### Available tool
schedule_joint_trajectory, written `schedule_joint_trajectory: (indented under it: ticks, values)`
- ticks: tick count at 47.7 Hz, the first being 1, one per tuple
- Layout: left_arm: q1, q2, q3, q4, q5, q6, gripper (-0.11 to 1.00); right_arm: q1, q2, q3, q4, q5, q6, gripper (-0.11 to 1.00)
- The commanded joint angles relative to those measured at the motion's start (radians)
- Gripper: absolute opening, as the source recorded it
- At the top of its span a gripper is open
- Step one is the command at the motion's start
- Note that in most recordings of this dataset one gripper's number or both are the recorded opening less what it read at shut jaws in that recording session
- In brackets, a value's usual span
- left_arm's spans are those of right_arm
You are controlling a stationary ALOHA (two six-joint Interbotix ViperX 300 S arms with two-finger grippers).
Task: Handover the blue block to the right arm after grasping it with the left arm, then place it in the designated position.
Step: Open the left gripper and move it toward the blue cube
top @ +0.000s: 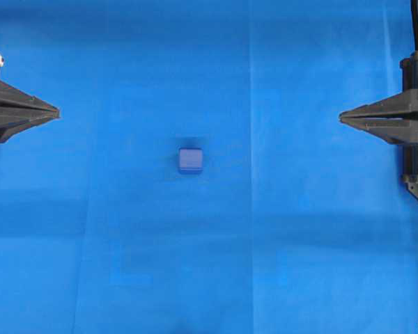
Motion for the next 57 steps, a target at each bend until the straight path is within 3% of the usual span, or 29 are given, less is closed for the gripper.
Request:
schedule_joint_trajectory:
  ticks: [1,6,28,32,37,42,46,51,57]
  values:
    - [-0.005,0.009,-0.012,0.002,-0.006,0.008,0.0,0.0,0.011,-0.015,0.0,-0.002,-0.003,0.0]
    - [-0.005,0.009,-0.012,0.003,0.002,0.012,0.0,0.0,0.021,-0.026,0.0,0.031,-0.005,-0.05]
    - [-0.012,0.011,-0.012,0.005,0.008,0.006,0.01,0.0,0.005,-0.044,0.006,0.107,0.012,-0.05]
    - [-0.012,0.011,-0.012,0.005,0.008,0.006,0.14,0.0,0.006,-0.044,0.009,0.109,0.012,-0.02]
    - [-0.012,0.011,-0.012,0.005,0.008,0.003,0.44,0.0,0.008,-0.044,0.029,0.11,0.012,0.13]
    - [-0.012,0.011,-0.012,0.005,0.008,0.003,0.74,0.0,0.008,-0.044,0.043,0.121,0.011,0.41]
    - [-0.012,0.011,-0.012,0.005,0.008,0.005,0.9,-0.002,0.009,-0.044,0.043,0.129,0.011,0.66]
    - [-0.012,0.011,-0.012,0.005,0.008,0.006,0.92,-0.002,0.006,-0.046,0.048,0.127,0.011,0.91]
    - [-0.012,0.011,-0.012,0.006,0.005,0.006,0.92,-0.002,0.005,-0.048,0.048,0.126,0.011,0.97]
